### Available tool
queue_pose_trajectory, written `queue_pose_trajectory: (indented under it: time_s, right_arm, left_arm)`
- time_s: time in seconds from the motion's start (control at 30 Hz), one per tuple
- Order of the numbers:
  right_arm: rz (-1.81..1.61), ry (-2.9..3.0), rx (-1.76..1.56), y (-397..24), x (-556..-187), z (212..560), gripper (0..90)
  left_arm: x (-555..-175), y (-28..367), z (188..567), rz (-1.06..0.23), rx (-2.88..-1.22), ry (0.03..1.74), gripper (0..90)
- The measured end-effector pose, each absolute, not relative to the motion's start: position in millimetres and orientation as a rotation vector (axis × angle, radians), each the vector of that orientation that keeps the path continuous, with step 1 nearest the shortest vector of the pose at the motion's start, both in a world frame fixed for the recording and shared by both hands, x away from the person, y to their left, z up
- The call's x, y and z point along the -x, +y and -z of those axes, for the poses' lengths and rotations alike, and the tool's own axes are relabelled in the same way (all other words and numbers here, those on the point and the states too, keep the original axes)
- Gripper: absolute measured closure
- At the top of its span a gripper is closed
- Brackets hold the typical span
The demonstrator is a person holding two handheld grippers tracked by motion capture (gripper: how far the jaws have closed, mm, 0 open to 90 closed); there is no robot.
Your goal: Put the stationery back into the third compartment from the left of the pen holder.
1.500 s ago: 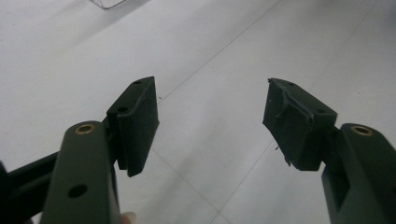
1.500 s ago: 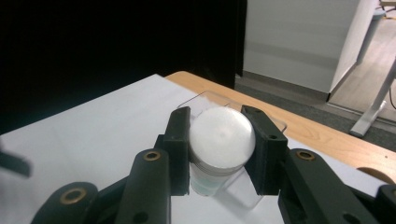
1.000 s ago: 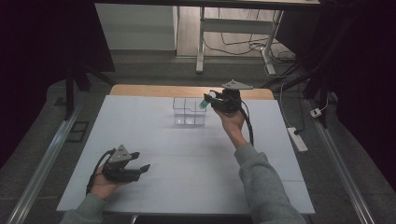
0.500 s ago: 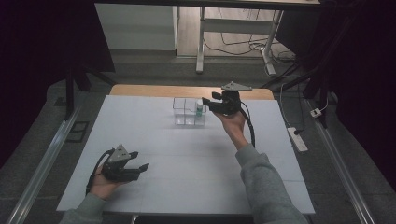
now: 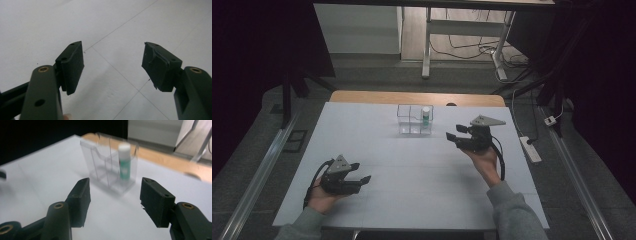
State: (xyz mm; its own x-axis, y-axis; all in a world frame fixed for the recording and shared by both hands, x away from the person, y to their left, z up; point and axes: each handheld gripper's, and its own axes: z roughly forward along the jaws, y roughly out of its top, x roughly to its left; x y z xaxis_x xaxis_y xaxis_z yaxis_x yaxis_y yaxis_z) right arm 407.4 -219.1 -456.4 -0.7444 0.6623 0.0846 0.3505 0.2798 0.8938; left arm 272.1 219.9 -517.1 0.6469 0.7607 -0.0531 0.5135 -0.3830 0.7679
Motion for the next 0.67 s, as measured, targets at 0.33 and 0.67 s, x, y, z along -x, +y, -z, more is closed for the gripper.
queue_pose_trajectory:
  time_s: [0.33,0.67]
  right_arm:
    - [-1.361,2.323,-0.888,-260,-351,479,39.3]
    - [-1.349,2.335,-0.905,-284,-335,491,38.4]
  left_arm:
    - [-272,219,517,-0.388,-2.069,0.987,33.2]
    - [-273,217,516,-0.384,-2.069,0.990,33.2]
